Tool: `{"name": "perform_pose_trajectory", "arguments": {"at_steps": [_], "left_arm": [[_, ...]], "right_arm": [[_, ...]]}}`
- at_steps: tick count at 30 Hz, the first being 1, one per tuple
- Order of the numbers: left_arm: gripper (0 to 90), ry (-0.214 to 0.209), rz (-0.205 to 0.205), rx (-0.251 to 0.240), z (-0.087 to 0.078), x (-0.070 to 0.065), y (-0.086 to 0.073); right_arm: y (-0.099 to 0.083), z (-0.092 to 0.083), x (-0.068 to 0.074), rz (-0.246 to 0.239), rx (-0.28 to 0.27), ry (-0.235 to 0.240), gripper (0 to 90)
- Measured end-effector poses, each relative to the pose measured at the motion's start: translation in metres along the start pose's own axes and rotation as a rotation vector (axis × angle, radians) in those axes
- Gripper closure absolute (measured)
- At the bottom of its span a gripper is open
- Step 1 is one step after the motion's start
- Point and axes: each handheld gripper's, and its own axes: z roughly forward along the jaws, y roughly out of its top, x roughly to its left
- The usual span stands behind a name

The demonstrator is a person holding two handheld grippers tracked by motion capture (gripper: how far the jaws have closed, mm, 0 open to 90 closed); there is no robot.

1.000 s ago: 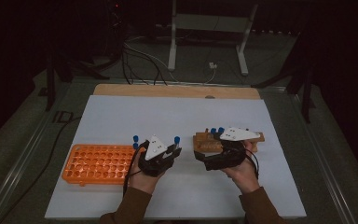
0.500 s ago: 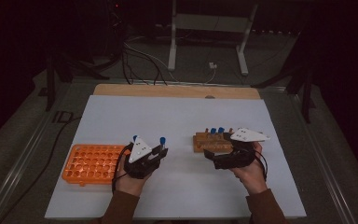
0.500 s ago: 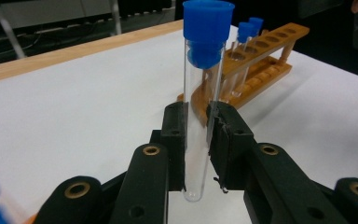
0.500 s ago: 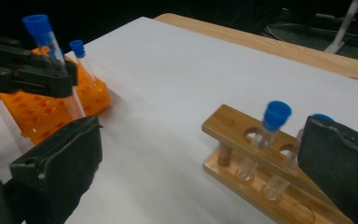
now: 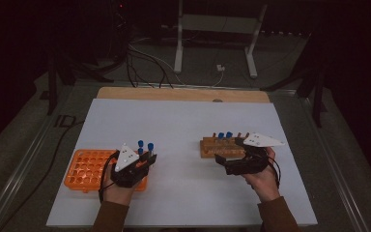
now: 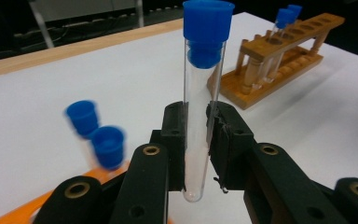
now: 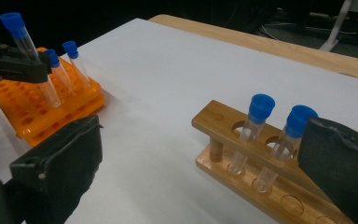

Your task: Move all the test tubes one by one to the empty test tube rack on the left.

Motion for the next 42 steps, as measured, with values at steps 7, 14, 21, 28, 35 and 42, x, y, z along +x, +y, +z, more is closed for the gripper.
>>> {"name": "perform_pose_trajectory", "arguments": {"at_steps": [7, 14, 21, 28, 35, 42], "left_arm": [[76.6, 0.033, 0.002, 0.002, -0.009, 0.009, -0.007], [76.6, 0.069, 0.006, 0.02, -0.011, 0.015, -0.016], [76.5, 0.074, -0.004, 0.017, -0.015, 0.02, -0.022], [76.5, 0.069, -0.009, -0.034, -0.016, 0.021, -0.024], [76.6, 0.071, 0.023, 0.011, -0.007, 0.018, -0.03], [77.3, 0.085, 0.032, 0.133, 0.004, 0.018, -0.037]], "right_arm": [[0.0, 0.0, 0.0, 0.001, -0.004, 0.003, 0.2], [-0.001, -0.001, 0.0, 0.003, -0.003, 0.002, 0.2], [-0.001, -0.002, -0.001, 0.005, -0.004, 0.002, 0.2], [-0.003, 0.0, 0.0, 0.006, 0.0, 0.008, 0.2], [-0.002, 0.001, 0.002, 0.001, 0.002, 0.014, 0.2], [-0.004, -0.001, 0.001, 0.002, 0.003, 0.014, 0.2]]}}
